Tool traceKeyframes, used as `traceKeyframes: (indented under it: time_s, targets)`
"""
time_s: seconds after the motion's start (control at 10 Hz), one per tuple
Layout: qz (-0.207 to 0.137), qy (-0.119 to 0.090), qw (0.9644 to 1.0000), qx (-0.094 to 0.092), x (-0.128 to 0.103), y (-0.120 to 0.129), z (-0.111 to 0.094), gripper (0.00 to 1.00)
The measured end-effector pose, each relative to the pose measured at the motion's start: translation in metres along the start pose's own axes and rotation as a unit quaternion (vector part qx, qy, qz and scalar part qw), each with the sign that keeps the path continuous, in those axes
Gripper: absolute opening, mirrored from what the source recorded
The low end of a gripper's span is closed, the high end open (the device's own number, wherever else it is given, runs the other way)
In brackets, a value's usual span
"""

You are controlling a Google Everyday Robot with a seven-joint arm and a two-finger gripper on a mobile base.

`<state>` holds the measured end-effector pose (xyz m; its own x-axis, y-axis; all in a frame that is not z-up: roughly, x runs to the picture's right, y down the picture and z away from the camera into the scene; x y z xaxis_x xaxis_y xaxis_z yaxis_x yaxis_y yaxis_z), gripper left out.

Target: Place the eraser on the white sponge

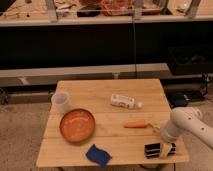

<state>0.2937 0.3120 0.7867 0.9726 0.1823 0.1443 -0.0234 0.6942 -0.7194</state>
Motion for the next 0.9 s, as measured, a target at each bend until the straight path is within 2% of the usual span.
traceKeyframes:
  time_s: [0.4,0.5,0.7,0.9]
  targets:
    - [0.0,-0.001,1.0,0.004,0.0001,-0.0016,-0.0008,0.41]
    - [0.0,-0.001,1.0,0.003,-0.0004,-0.0018,-0.0027,0.37]
    - [0.0,0.0,1.0,0.002,-0.001,-0.0014,-0.0059,0.4]
    - [-0.002,0.001,1.0,0.001,-0.0004,-0.001,-0.0082,0.58]
